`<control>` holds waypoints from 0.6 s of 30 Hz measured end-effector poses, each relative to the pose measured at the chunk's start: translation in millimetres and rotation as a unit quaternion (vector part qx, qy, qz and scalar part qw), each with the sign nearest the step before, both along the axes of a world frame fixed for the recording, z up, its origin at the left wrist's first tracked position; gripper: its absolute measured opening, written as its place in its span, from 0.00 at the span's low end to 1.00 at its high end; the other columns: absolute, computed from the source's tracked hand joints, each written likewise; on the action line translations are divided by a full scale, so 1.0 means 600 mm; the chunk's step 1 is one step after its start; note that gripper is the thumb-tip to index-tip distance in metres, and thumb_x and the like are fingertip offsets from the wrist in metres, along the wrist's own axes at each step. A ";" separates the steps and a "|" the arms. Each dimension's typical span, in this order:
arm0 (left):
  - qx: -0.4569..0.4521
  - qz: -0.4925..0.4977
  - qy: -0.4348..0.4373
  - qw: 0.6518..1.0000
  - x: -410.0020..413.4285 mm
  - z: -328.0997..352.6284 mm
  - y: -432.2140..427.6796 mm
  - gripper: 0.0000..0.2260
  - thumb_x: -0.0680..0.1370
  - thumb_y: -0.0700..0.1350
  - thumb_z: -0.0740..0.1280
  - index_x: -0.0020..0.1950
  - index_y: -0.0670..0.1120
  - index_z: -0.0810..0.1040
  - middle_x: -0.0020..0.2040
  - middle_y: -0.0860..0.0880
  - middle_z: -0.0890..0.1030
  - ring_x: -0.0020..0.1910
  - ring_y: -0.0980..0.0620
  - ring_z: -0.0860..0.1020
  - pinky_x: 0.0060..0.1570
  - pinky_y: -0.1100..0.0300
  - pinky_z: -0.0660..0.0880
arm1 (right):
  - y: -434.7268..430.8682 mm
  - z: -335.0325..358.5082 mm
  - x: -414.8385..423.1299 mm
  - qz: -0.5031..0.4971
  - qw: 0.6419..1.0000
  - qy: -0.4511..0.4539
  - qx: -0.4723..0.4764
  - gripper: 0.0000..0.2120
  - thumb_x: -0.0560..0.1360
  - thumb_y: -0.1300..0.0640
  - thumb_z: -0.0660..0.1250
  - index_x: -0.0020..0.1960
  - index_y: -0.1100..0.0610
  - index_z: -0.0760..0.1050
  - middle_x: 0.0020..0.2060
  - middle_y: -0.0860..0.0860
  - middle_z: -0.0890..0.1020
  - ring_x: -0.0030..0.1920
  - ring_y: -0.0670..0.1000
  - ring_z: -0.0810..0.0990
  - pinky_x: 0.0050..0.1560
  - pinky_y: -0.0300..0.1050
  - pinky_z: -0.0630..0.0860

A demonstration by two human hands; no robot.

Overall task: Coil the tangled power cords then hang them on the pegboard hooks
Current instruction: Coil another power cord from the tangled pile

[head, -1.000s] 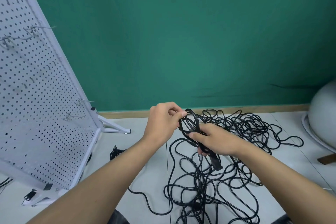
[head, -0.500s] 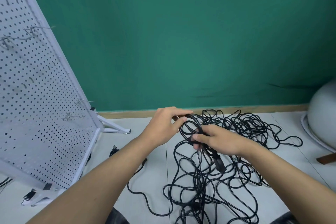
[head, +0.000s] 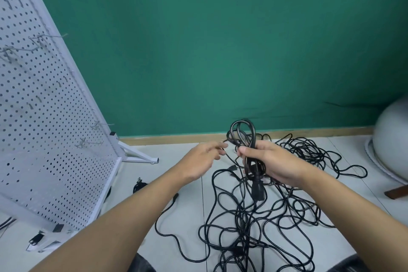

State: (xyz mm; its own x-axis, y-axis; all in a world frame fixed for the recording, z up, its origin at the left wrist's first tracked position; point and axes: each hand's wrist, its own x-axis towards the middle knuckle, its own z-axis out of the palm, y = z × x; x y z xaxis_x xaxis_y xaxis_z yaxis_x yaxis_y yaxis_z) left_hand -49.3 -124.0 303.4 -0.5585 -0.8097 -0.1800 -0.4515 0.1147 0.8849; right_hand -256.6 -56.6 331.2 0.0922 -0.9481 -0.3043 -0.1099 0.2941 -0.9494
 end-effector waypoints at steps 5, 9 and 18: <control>-0.122 -0.186 -0.153 0.963 -0.011 -0.034 0.010 0.28 0.79 0.37 0.64 0.78 0.52 0.69 0.78 0.52 0.69 0.77 0.54 0.66 0.77 0.57 0.60 | -0.001 0.016 -0.009 0.021 0.989 -0.143 0.010 0.08 0.80 0.55 0.68 0.53 0.61 0.77 0.43 0.52 0.78 0.41 0.50 0.77 0.58 0.57 0.75; -0.130 -0.221 -0.155 0.954 -0.023 -0.040 0.011 0.17 0.82 0.45 0.68 0.72 0.51 0.77 0.73 0.53 0.74 0.72 0.54 0.70 0.73 0.59 0.64 | 0.001 0.017 -0.009 0.038 0.983 -0.178 -0.002 0.07 0.81 0.56 0.66 0.51 0.59 0.78 0.41 0.51 0.76 0.40 0.50 0.75 0.52 0.52 0.80; -0.172 -0.169 -0.161 0.957 -0.014 -0.024 0.003 0.06 0.83 0.54 0.66 0.50 0.54 0.78 0.42 0.53 0.84 0.40 0.54 0.76 0.43 0.58 0.72 | -0.006 -0.003 -0.011 -0.070 0.994 0.070 -0.037 0.10 0.86 0.56 0.61 0.56 0.64 0.76 0.50 0.57 0.87 0.46 0.55 0.88 0.53 0.57 0.81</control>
State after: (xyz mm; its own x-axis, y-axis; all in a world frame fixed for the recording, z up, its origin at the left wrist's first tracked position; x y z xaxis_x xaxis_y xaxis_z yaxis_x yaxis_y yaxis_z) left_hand -57.8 -122.2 289.2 -0.7600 -0.6344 -0.1409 -0.5791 0.5627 0.5900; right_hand -263.3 -59.9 329.5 -0.0804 -0.9689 -0.2341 -0.2060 0.2460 -0.9471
